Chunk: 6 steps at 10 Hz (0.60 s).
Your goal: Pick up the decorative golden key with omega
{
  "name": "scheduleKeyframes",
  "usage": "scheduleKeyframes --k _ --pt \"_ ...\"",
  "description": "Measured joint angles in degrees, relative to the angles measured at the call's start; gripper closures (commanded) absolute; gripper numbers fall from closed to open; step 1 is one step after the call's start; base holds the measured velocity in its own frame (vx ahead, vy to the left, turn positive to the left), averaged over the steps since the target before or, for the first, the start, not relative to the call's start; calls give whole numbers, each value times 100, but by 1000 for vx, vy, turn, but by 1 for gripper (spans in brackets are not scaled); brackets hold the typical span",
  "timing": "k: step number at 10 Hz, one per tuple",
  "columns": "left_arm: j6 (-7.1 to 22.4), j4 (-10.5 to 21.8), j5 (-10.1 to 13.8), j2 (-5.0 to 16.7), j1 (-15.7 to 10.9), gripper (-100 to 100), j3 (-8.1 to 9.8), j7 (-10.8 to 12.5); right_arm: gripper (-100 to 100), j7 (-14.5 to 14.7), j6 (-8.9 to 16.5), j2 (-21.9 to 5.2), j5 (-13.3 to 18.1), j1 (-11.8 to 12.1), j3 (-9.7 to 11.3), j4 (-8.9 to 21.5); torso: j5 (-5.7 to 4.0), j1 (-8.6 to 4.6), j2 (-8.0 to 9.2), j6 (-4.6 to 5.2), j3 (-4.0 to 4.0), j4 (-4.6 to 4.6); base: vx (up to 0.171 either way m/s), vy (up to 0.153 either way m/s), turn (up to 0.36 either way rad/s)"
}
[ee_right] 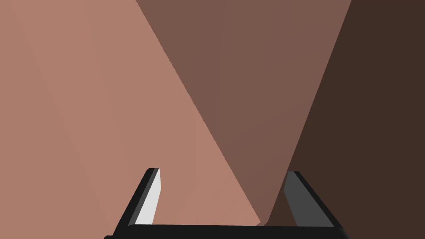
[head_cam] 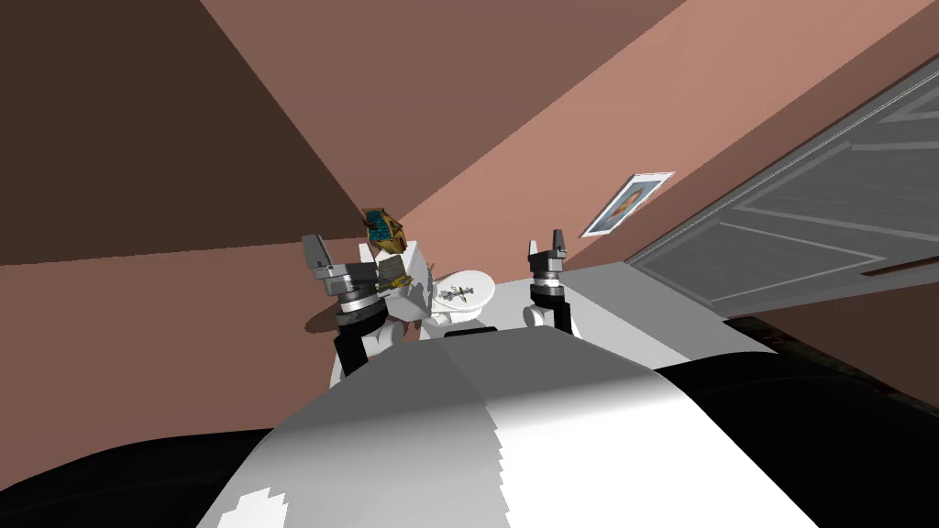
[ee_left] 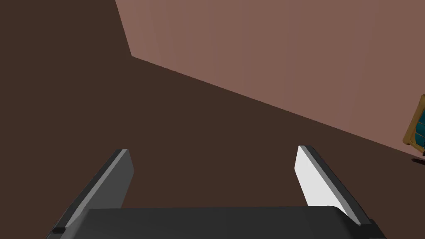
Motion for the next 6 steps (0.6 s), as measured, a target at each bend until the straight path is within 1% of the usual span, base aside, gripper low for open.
scheduleKeyframes --k 1,3,5,6 --pt "43 30 -23 129 -16 -100 -2 5 0 0 0 0 0 -1 0 0 -1 -5 14 0 7 2 -75 -41 5" --pt "99 264 -96 373 -59 -100 4 40 0 0 0 1 0 -2 1 0 -5 -24 42 0 23 8 -136 -90 8" --pt "180 512 -207 518 -42 -100 -12 89 0 0 0 1 0 -3 1 0 -9 -38 78 0 44 16 -221 -103 9" --pt "297 640 -235 586 -120 -100 41 135 0 0 1 1 0 -3 1 1 -9 -39 81 1 47 19 -148 -83 4"
